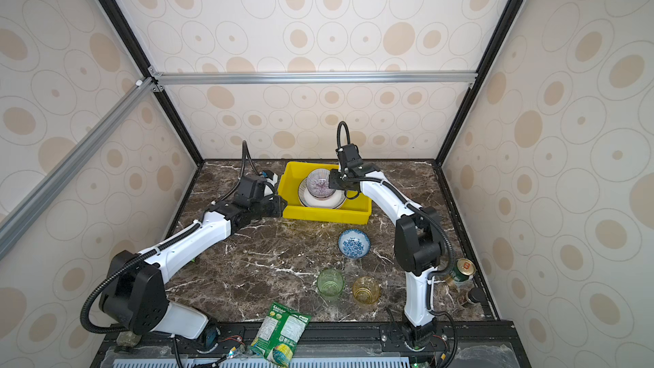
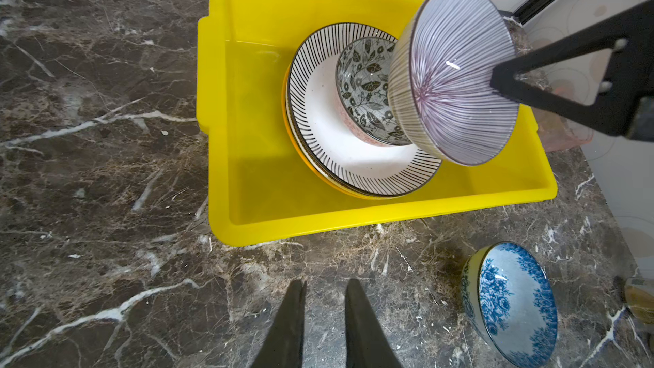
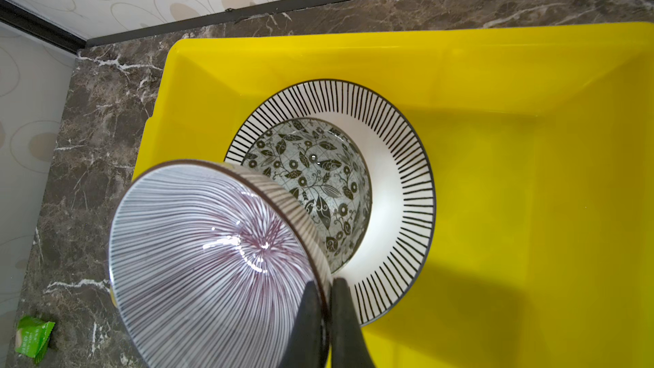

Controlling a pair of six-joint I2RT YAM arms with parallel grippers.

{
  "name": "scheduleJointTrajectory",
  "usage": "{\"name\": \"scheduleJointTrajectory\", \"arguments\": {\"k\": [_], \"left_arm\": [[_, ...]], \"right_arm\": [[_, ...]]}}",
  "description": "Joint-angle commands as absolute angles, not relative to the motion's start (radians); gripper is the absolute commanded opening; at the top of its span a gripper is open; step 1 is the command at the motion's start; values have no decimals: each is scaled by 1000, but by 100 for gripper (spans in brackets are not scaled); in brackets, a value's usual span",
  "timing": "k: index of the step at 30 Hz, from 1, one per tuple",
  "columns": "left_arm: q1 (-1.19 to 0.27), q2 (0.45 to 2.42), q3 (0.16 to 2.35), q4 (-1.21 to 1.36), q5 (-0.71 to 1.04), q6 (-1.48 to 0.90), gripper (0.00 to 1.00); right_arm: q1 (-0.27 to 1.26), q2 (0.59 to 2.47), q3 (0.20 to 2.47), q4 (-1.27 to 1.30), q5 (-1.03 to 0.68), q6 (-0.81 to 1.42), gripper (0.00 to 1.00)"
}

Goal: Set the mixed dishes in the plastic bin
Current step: 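Carry the pink-striped bowl over the floral bowl with the right gripper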

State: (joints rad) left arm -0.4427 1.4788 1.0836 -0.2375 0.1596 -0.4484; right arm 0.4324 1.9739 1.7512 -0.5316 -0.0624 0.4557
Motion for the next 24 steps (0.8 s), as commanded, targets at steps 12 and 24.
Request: {"name": "scheduleJointTrajectory", "arguments": {"k": [12,24], "left_arm": [[-432,1474,1075,-202,187,-454,21],[-425,1482,1075,-213,186,-448,21]], "right_arm": [[440,2061,1863,-500,-25,458,0],[431,2121,1928,-535,-18,473,0]]}}
